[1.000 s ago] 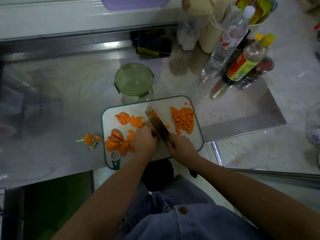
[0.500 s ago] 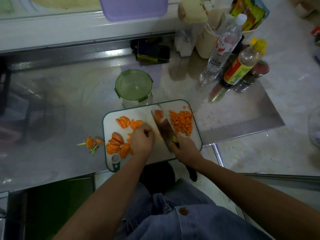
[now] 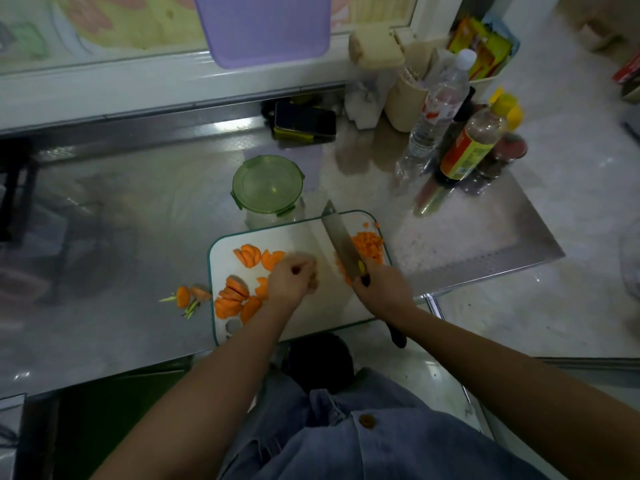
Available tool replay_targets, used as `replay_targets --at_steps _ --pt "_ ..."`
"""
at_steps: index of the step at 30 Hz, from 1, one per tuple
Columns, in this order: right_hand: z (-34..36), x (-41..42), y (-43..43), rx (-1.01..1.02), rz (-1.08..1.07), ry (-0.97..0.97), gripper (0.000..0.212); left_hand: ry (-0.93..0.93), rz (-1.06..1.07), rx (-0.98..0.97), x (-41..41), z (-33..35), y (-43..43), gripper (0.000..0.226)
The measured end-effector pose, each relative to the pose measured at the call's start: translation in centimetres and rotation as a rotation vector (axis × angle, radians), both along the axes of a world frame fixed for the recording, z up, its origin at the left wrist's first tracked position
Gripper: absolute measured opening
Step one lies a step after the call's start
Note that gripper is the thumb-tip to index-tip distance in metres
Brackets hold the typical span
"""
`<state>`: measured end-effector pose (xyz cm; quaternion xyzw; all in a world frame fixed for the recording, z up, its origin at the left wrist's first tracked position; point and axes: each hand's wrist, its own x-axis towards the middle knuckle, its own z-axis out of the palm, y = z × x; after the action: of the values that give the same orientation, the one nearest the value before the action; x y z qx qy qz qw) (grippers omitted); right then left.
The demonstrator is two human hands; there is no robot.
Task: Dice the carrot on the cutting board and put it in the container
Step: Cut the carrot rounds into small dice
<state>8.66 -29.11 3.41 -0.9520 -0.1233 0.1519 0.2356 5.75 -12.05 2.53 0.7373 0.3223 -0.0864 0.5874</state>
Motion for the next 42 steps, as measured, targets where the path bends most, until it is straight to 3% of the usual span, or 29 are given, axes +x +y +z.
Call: replay_targets --at_steps 2,4,11,16,20,25,31,35,38,42 --pt "0.2 -0.2 0.4 -0.076 0.045 -0.069 0.024 -0.004 0.055 -0.297 0.8 1.0 -1.2 0.022" --pt "0.4 -0.7 0.9 -0.130 0.089 -0.133 0.026 0.010 0.030 -0.374 1.5 1.7 -2.3 0.030" --pt "-0.5 -0.7 -0.4 0.000 0.353 -0.146 0.033 0.122 0.118 -0.079 3.0 0.7 -2.6 0.029" --pt "-1.7 0.4 -1.8 0.282 0.201 -0.095 0.060 0.087 0.143 -0.151 2.7 1.3 -2.4 0.023" --pt "-2.6 0.5 -0.8 0.230 0.287 -0.024 0.066 0.079 0.139 -0.119 2.9 1.4 -2.3 0.025" --pt "-3.8 1.0 -0.1 0.145 0.159 -0.006 0.084 0.072 0.171 -0.095 2.6 1.1 -2.0 0.028" --pt "-3.0 0.5 0.2 0.140 0.212 0.007 0.072 0.082 0.180 -0.113 2.3 1.2 -1.6 0.035" --pt "-3.6 1.0 0.2 0.113 0.132 -0.027 0.093 0.068 0.211 -0.129 2.1 1.3 -1.4 0.033" --pt "-3.0 1.0 0.5 0.131 0.214 -0.011 0.085 0.066 0.230 -0.132 2.0 1.1 -1.3 0.028" --pt "-2.8 1.2 0.6 0.102 0.169 -0.039 0.077 0.063 0.239 -0.125 1.9 1.2 -1.1 0.030"
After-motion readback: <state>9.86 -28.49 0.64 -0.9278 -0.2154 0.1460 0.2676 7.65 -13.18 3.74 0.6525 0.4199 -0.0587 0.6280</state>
